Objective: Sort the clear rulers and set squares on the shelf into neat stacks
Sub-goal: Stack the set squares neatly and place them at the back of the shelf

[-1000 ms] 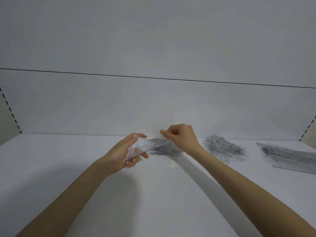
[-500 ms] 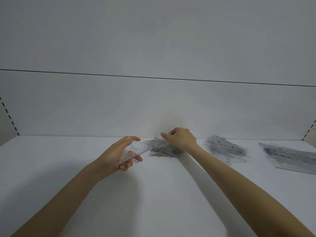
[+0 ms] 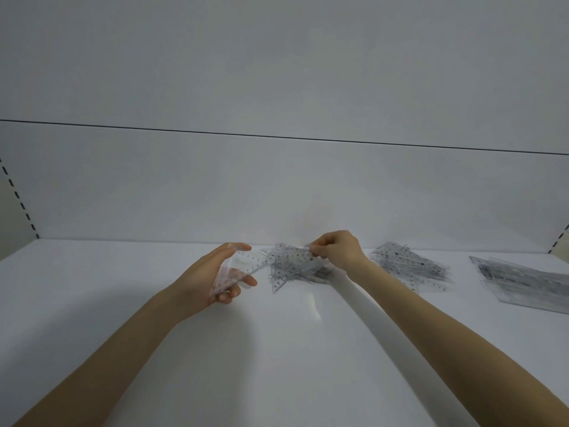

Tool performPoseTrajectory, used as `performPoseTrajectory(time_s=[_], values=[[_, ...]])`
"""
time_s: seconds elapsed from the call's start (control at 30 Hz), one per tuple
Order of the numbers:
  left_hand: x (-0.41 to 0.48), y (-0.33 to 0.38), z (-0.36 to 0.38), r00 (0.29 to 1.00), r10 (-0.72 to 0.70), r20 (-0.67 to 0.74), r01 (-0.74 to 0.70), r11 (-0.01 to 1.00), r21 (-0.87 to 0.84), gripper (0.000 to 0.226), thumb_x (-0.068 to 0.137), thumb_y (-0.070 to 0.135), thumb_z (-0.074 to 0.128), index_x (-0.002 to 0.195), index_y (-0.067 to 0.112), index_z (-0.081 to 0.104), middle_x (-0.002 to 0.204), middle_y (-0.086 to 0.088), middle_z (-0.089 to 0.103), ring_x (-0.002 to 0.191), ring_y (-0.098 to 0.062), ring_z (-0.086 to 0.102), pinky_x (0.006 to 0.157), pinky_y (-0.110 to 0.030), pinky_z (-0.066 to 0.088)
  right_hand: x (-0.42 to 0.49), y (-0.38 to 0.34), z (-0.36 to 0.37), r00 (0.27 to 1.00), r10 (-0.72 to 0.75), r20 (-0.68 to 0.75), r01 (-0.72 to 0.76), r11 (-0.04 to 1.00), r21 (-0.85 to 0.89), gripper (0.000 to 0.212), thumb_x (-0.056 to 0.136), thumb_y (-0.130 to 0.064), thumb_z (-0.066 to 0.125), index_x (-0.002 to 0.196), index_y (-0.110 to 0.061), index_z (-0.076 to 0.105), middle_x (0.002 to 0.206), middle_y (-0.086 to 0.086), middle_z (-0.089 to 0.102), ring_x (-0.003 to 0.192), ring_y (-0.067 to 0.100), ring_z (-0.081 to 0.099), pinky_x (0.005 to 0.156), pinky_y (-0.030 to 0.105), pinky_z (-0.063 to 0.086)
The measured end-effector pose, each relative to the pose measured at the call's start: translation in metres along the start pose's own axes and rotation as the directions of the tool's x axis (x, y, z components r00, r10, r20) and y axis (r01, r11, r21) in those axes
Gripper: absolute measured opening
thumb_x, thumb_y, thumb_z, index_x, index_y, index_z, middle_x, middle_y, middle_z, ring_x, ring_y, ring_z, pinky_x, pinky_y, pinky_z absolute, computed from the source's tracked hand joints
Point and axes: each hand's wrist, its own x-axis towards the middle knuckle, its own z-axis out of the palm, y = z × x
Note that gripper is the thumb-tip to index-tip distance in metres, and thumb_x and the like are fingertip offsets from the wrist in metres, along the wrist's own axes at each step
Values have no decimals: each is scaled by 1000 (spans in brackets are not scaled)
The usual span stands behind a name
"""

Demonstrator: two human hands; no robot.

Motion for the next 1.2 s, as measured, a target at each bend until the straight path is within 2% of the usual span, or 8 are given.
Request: performPoseTrajectory(time_s=[0.17,0.37,0.47,0.6,0.9,1.0,1.07,1.2], values=[[-1,3,8,1000,-1,11,2,1000,-24,26,96,37,42,111,26,61,90,-27,66,51,-23,43,46,-23,31,-17,6,-14,990,-130,-51,131,991,7,9,87,-6,66,82,-4,73,68,4,69,52,7,61,51,9,43],[-4,3,15,999,6,46,-4,1000,-31,23,89,40,50,102,29,65,91,-27,66,52,-22,41,47,-24,29,-28,13,-27,931,-352,-96,313,906,-285,7,87,-16,69,82,-16,74,66,-6,70,54,4,65,68,21,51],[-4,2,19,997,-2,75,3,1000,-12,23,87,45,49,96,30,64,86,-23,64,50,-19,37,46,-23,25,-37,7,-34,947,-280,-160,281,960,-15,7,86,-13,69,81,-15,73,68,-3,72,51,8,58,65,24,50],[0,0,26,995,-29,90,30,1000,-4,23,92,44,45,98,30,62,84,-20,62,49,-17,34,43,-20,22,-61,-19,-28,952,-297,-70,298,854,426,10,85,1,66,85,-8,70,68,8,70,51,11,54,56,22,45],[0,6,41,993,-51,109,60,995,-82,54,99,53,29,108,12,63,80,-19,65,46,-15,38,37,-17,25,-79,-46,4,898,-418,136,325,840,434,26,84,8,64,102,-10,68,81,6,72,73,18,67,73,25,54],[-2,5,34,994,-53,94,65,990,-125,57,99,53,27,110,9,62,81,-22,64,45,-16,39,36,-17,26,-77,-47,4,870,-485,84,428,829,360,22,83,4,68,95,-14,69,87,5,75,83,14,70,74,25,52],[-5,5,29,993,-56,101,68,989,-129,56,99,52,28,116,10,61,82,-23,64,47,-17,39,37,-17,27,-77,-46,3,764,-643,-51,634,734,244,18,83,0,70,92,-15,71,89,-1,75,87,12,71,78,31,55],[-9,6,25,985,-43,170,74,981,-179,55,99,53,25,120,16,60,84,-23,61,48,-18,39,39,-18,27,-72,-35,12,317,-948,-21,931,316,-181,13,84,-4,69,91,-12,76,94,1,73,90,14,68,76,32,55]])
